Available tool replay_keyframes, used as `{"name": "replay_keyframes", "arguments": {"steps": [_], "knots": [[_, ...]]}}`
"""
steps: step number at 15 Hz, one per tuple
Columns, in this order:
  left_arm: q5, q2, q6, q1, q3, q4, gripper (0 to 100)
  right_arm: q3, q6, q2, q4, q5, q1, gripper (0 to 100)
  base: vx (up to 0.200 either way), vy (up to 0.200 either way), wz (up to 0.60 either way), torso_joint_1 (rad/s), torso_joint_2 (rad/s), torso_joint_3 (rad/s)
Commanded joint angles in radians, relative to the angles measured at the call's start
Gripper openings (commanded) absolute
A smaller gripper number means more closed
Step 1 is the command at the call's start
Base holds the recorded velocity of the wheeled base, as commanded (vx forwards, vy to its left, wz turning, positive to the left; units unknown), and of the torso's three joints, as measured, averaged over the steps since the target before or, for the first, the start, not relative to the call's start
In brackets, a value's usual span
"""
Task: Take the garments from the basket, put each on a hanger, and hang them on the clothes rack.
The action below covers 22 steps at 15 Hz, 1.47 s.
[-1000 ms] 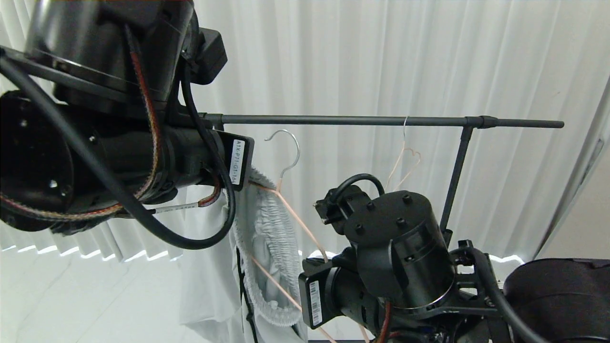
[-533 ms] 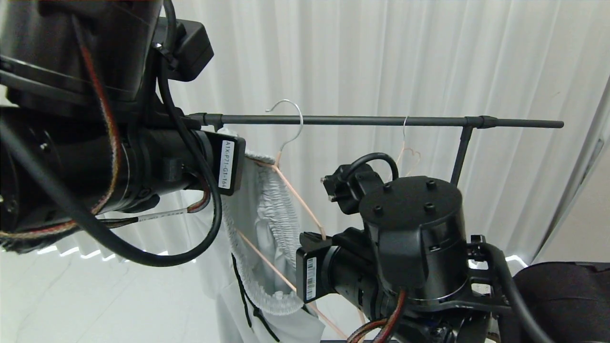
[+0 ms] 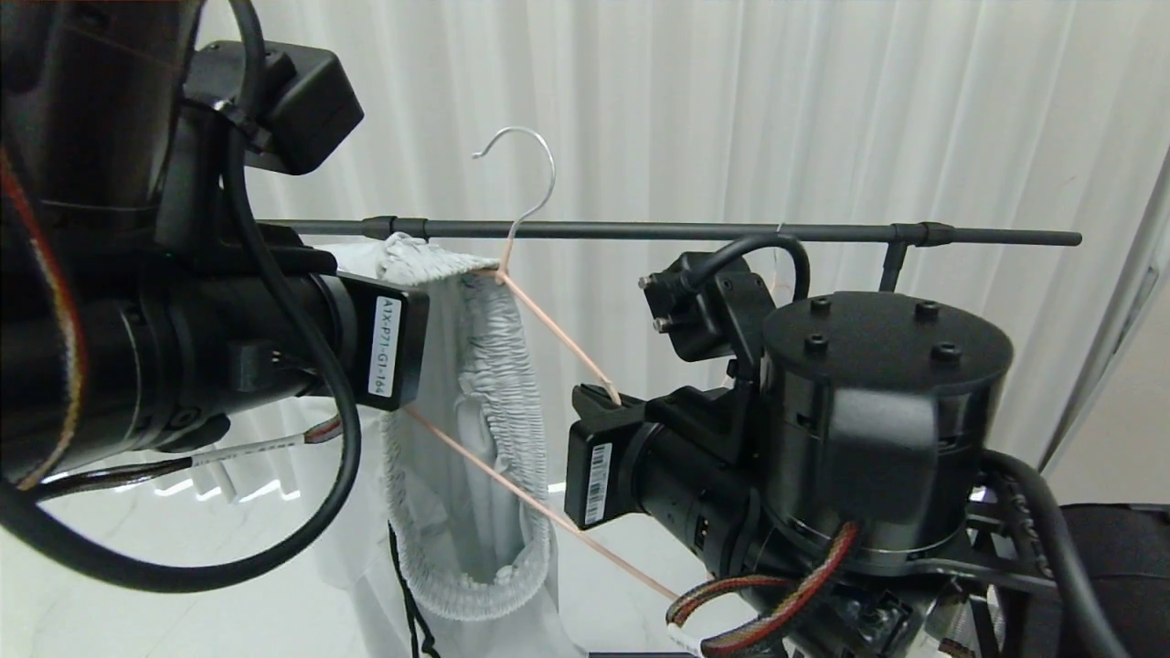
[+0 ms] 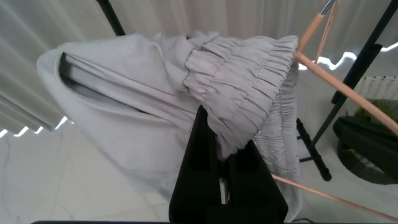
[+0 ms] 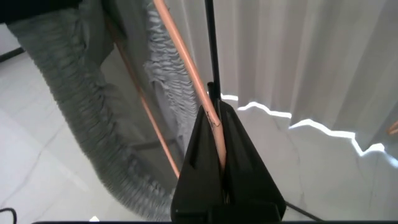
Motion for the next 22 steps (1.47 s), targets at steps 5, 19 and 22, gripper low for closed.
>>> {"name": "replay_keyframes", "arguments": {"steps": [5, 19, 22], "knots": [[0.001, -0.031, 0.014, -0.034, 0.013, 0.001, 100, 0.000, -0.044, -0.007, -0.060, -0.002, 0.002, 0, 0.000, 0.000, 0.00, 0.000, 0.00, 0.000], [-0.288, -0.365, 0.421, -0.103, 0.149, 0.001, 100, 0.449, -0.138, -0.319, -0.178, 0.001, 0.034, 0, 0.000, 0.000, 0.00, 0.000, 0.00, 0.000], [-0.493, -0.361, 0.463, -0.063, 0.203, 0.001, 100, 0.579, -0.161, -0.403, -0.204, 0.001, 0.080, 0, 0.000, 0.000, 0.00, 0.000, 0.00, 0.000]]}}
